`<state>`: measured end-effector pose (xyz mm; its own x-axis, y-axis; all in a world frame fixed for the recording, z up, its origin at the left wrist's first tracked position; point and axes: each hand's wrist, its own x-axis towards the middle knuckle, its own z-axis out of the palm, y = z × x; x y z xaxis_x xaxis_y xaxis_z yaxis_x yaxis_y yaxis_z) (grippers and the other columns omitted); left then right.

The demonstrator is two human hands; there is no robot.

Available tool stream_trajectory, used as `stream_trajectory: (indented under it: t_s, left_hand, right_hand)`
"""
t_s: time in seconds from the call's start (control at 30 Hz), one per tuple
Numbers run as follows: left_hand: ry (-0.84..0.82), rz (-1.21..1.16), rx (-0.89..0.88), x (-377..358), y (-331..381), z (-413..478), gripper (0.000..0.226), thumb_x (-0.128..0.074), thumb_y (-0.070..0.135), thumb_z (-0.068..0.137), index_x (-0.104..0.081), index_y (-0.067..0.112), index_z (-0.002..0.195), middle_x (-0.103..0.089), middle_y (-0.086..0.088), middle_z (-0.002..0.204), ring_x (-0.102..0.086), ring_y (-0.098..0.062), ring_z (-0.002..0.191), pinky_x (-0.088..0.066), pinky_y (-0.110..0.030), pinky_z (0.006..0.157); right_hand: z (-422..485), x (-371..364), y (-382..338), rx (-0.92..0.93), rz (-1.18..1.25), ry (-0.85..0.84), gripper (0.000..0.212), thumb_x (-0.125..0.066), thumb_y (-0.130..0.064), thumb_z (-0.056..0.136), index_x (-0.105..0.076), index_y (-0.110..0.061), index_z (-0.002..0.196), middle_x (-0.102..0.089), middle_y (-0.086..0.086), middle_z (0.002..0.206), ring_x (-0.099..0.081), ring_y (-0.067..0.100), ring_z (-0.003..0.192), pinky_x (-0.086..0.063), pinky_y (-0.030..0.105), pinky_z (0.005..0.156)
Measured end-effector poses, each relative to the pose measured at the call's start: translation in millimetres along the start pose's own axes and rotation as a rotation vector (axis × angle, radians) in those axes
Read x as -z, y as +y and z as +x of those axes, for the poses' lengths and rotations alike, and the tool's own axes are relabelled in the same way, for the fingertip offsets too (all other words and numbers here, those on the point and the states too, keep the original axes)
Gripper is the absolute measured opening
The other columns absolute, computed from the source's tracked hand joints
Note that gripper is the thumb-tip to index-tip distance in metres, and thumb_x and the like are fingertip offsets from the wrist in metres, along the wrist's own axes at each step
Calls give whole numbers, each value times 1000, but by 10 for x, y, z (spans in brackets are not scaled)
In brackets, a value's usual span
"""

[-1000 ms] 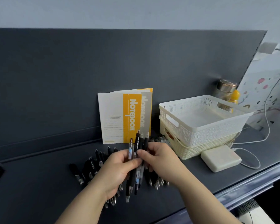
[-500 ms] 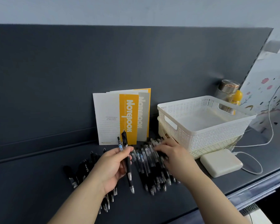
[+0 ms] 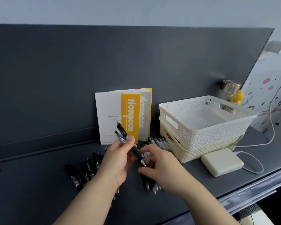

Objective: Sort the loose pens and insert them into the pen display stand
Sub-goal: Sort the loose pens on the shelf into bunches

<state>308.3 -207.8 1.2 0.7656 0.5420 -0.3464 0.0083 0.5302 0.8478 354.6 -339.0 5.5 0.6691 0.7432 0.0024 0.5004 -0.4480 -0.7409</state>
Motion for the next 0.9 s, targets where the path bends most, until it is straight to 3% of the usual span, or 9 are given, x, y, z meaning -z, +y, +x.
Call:
stream_trajectory:
  t_s: [0.17,0.27,0.37,0.47,0.53,0.6,0.7,0.9]
  left_hand:
    - [146,-49,-166,74,132,56,11,-62,19,90,-62,16,80,-60,1,73,-50,-8,59,-42,-17,48]
    - [276,9,-345,204,199,79,13,-60,19,91,-63,19,79,-62,3,79,-55,-11,74,-43,-22,57]
    - [347,270,-501,373,208,41,6,-60,19,91,-65,22,93,-66,9,86,-61,-8,80,-50,-29,70]
    - [288,640,-484,533,195,-18,19,-62,23,89,-65,23,108,-68,6,82,-64,-13,79,-50,-35,74]
    - [271,840,-459,634,191,-62,46,-64,28,87,-54,17,131,-68,6,78,-62,-10,74,-44,-28,67]
    - [292,1006,-418,750,203,-118,61,-66,31,86,-43,15,140,-66,9,75,-59,-3,74,-40,-22,65]
    - [342,1230,-353,961,228,-175,55,-65,38,83,-48,21,132,-64,12,77,-60,-9,79,-46,-28,69]
    - [355,1439,-210,1223,185,-260,49,-64,48,82,-45,24,121,-63,4,96,-59,-15,85,-45,-29,66]
  right_hand:
    - [-20,-42,91,-14,-134,139,15,-59,-21,86,-62,-25,101,-70,-8,90,-63,9,85,-50,28,79]
    - [-44,29,235,-96,-306,224,17,-53,-23,88,-62,-20,102,-70,-1,96,-63,19,92,-51,32,76]
    - [-34,38,344,-182,-419,292,19,-47,-23,90,-60,-16,102,-67,2,95,-62,23,88,-48,32,66]
    - [21,-3,399,-205,-498,304,19,-45,-21,91,-59,-14,102,-66,3,94,-61,20,86,-42,26,60]
    - [38,-4,372,-178,-536,315,21,-44,-23,93,-58,-13,105,-64,3,99,-58,21,94,-43,27,73]
    - [42,-29,296,-119,-575,351,24,-45,-27,93,-58,-13,107,-61,4,106,-52,24,104,-38,30,89]
    - [74,-172,124,-3,-485,387,26,-48,-26,92,-62,-13,110,-61,5,110,-49,26,110,-37,32,93]
    - [168,-739,-269,187,-325,133,24,-52,-27,91,-65,-18,109,-64,0,108,-52,19,110,-40,26,89]
